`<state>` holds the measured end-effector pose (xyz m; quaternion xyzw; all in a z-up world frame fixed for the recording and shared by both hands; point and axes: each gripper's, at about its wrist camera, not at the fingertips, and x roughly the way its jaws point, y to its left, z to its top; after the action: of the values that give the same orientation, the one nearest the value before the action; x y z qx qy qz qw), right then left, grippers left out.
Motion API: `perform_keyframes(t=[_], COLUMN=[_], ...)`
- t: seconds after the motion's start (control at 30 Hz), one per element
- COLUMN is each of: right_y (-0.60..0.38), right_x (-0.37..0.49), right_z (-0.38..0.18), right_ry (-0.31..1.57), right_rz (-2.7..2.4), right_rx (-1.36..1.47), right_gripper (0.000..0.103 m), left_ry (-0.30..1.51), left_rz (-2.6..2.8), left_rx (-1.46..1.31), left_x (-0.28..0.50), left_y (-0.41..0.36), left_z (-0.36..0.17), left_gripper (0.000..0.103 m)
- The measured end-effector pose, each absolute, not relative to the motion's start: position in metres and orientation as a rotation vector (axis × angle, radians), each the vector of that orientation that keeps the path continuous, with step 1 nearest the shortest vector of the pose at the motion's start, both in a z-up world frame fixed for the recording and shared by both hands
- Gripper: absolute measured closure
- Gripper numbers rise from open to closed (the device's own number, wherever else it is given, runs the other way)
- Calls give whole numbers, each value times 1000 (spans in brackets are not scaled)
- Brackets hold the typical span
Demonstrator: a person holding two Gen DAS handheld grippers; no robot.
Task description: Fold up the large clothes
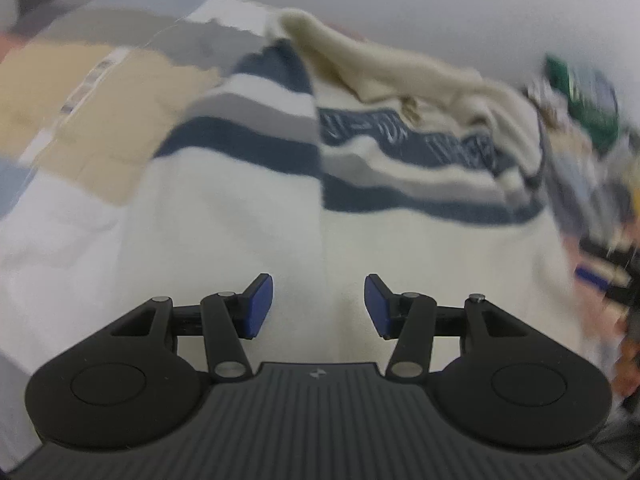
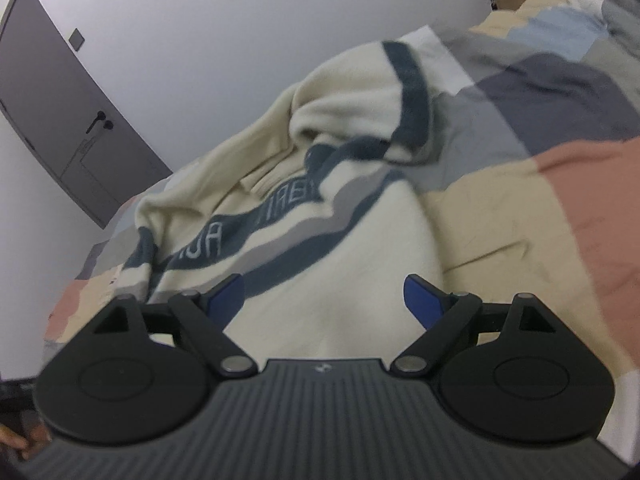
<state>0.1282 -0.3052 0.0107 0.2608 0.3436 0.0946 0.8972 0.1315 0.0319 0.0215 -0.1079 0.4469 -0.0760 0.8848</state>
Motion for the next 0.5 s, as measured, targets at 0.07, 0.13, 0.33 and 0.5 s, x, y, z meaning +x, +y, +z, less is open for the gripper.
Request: perform_keyframes(t=[0.07, 0.13, 0.33, 0.5], right_y=[-299, -292, -277, -268], right_x=[130, 132, 136, 141], right_z=[7, 6, -7, -10], right_ry=[724, 736, 774, 803], right_rz=[206, 198, 173, 175], right_rx=[541, 504, 440, 372], right_gripper=[15, 15, 16, 16], left_ry=[933, 937, 916, 878], left_rz=[-155, -134, -49, 3], left_rx=[-166, -125, -87, -93], left_x=[139, 146, 152, 156], left_y=[22, 16, 13, 24], left_z=[14, 8, -4, 3], left_gripper=[50, 54, 80, 94])
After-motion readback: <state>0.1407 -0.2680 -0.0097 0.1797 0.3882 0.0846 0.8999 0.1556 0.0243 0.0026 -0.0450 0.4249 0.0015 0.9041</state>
